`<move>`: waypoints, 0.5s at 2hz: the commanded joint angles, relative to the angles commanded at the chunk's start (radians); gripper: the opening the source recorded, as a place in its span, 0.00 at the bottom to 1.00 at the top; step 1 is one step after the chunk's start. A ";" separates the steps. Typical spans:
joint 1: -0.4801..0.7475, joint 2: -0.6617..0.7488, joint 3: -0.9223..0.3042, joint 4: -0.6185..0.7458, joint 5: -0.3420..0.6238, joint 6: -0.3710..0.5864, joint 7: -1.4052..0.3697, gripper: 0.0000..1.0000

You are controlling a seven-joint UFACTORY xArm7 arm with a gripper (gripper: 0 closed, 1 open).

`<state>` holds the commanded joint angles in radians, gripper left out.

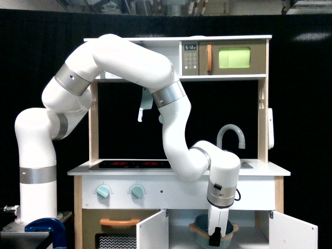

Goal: Put the bowl inside the kitchen cabinet

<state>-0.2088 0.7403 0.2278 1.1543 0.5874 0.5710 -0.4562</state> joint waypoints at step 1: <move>0.007 0.031 0.016 0.006 0.001 -0.032 0.005 0.00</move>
<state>-0.2021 0.7709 0.2439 1.1599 0.5887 0.5389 -0.4507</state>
